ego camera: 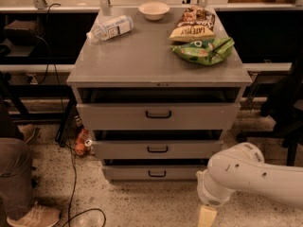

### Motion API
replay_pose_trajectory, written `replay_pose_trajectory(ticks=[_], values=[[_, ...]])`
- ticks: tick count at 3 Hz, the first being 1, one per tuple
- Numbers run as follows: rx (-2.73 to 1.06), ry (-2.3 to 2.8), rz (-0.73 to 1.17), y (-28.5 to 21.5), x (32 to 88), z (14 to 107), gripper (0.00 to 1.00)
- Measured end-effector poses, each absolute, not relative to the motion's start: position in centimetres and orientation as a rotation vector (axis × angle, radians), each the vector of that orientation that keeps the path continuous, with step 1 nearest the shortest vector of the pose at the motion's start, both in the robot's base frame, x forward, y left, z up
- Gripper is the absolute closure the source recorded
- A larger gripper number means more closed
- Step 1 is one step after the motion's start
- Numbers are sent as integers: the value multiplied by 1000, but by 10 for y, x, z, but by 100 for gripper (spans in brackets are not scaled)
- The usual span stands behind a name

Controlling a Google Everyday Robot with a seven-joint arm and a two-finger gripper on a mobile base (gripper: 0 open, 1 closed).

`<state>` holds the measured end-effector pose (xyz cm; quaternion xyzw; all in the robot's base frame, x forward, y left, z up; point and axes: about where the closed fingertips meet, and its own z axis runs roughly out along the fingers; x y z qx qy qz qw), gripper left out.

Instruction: Open bottom drawer

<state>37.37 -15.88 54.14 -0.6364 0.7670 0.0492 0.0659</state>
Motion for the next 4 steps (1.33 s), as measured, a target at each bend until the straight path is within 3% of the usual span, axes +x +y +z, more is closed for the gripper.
replay_pose_trajectory(ticks=[2,4], values=[[-1708,2164,382,-131,434,452,0],[-1707,2102,459,-124,439,421,0]])
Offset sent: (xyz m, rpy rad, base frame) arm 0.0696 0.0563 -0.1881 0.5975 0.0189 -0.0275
